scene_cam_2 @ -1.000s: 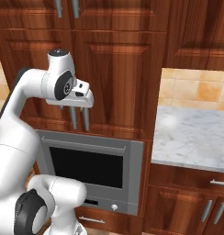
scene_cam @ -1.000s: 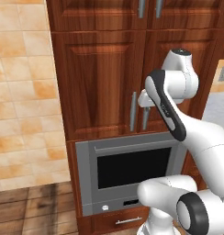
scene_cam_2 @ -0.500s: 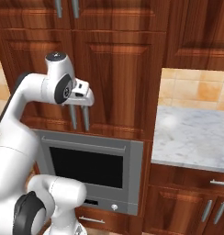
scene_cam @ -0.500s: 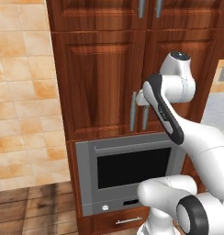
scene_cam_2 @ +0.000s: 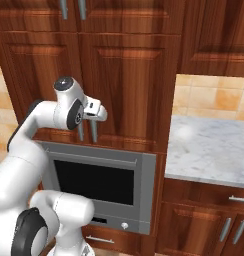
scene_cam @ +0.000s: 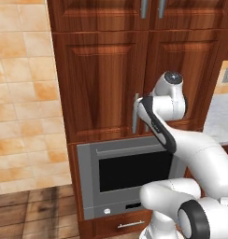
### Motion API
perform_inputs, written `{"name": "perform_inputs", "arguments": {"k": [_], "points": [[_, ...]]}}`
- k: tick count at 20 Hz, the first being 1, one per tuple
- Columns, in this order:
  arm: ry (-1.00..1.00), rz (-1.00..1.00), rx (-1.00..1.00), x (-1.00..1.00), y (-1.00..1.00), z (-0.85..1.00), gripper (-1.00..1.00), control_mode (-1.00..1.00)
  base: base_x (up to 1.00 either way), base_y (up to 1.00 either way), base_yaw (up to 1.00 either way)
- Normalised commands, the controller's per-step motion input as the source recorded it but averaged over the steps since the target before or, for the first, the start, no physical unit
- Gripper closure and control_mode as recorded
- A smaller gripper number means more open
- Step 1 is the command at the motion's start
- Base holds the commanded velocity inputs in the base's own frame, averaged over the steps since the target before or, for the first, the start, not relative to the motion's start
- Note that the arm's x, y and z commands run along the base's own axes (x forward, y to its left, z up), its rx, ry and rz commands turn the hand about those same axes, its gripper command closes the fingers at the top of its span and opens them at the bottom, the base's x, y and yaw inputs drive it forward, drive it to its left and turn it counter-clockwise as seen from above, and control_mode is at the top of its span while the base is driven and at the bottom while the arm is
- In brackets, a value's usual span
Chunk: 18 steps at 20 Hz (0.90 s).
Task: Open the cabinet and setup a tea strainer by placing it in the bowl upright.
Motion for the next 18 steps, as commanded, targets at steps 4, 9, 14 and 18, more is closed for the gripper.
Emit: {"name": "perform_inputs", "arguments": {"k": [4, 9, 14, 18], "points": [[0.00, -0.10, 0.00, 0.53, -0.18, 0.00, -1.00, -1.00, 0.00, 0.00, 0.00], [-0.01, -0.04, 0.00, 0.40, -0.18, 0.00, -1.00, -1.00, 0.00, 0.00, 0.00], [-0.07, 0.01, 0.00, 0.23, -0.02, -0.03, -1.00, -1.00, 0.00, 0.00, 0.00], [-0.06, 0.02, 0.00, 0.34, 0.00, -0.11, -1.00, -1.00, 0.00, 0.00, 0.00]]}}
